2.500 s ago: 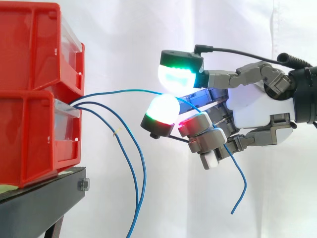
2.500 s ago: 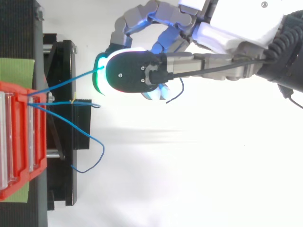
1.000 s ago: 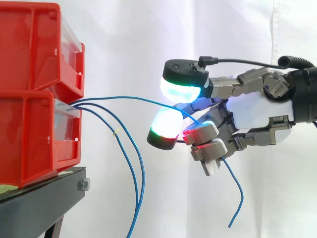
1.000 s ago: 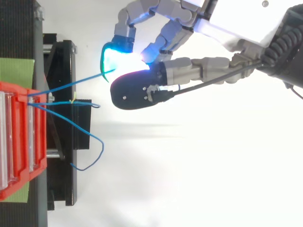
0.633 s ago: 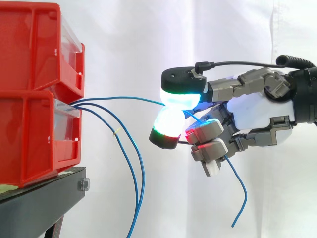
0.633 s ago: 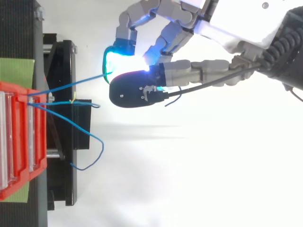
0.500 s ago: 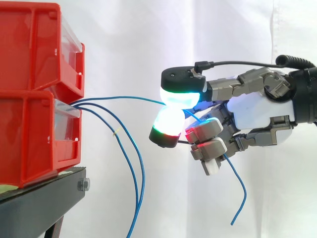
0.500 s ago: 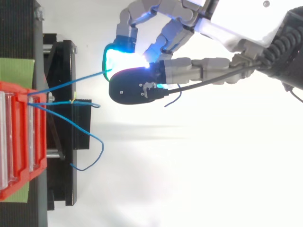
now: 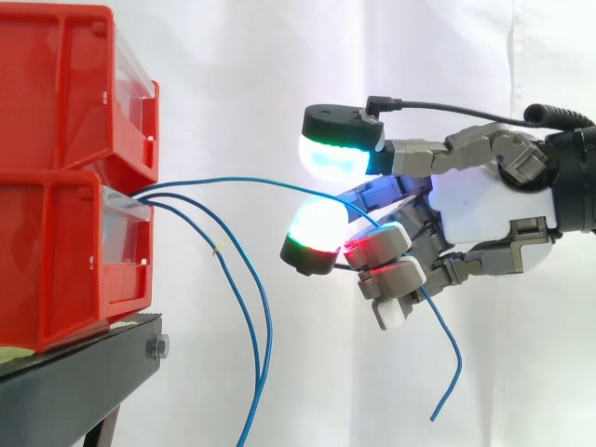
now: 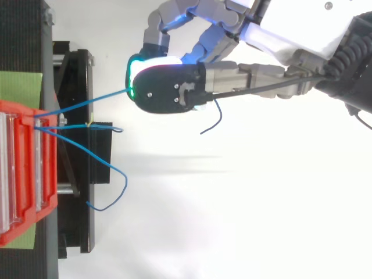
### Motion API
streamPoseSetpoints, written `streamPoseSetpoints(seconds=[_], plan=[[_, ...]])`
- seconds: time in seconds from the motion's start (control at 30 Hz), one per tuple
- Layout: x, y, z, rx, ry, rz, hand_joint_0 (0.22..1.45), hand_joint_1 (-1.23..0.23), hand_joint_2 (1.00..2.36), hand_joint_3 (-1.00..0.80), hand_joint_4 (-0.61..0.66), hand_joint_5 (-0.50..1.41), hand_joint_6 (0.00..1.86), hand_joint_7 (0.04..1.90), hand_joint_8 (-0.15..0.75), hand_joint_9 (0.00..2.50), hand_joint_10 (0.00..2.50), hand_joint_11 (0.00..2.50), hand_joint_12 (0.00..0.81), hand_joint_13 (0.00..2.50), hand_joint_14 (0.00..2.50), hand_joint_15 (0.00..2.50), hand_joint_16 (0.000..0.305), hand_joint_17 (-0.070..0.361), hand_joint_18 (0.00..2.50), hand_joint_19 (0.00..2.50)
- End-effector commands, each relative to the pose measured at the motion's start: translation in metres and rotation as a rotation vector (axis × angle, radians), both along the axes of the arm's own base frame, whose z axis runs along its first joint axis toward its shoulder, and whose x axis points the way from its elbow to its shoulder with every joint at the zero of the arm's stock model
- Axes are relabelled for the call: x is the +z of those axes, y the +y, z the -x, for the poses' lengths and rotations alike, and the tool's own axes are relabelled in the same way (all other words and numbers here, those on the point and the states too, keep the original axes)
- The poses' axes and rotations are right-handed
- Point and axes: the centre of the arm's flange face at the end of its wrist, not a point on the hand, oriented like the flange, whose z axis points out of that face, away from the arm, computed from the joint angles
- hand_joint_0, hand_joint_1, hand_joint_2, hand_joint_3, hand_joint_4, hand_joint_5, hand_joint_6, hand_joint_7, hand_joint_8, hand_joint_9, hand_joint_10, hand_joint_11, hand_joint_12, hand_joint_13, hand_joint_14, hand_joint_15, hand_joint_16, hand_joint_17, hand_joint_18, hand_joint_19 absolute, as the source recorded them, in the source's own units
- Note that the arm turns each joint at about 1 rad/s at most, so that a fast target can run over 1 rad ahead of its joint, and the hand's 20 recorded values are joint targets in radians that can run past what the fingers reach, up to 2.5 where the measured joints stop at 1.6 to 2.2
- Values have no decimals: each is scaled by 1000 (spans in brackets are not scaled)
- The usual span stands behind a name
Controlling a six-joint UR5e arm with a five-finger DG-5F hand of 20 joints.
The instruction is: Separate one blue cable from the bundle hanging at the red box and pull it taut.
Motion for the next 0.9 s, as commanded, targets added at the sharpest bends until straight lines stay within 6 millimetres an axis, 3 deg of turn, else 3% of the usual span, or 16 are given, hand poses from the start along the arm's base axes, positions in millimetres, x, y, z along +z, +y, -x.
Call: streamPoseSetpoints(seconds=[0.0,0.33,0.87], plan=[[0,0,0,0,-1,0,621,-499,1020,-278,146,-183,862,1032,281,1165,1,1645,318,1120,1,1590,41,93,748,815],[0,0,0,0,1,0,622,-635,1026,-180,158,-196,878,1023,279,1128,18,1654,319,1102,2,1584,43,96,746,827],[1,0,0,-2,-3,-11,614,-637,1011,-388,174,-215,879,964,277,1094,41,1623,313,1105,2,1600,44,99,748,821]])
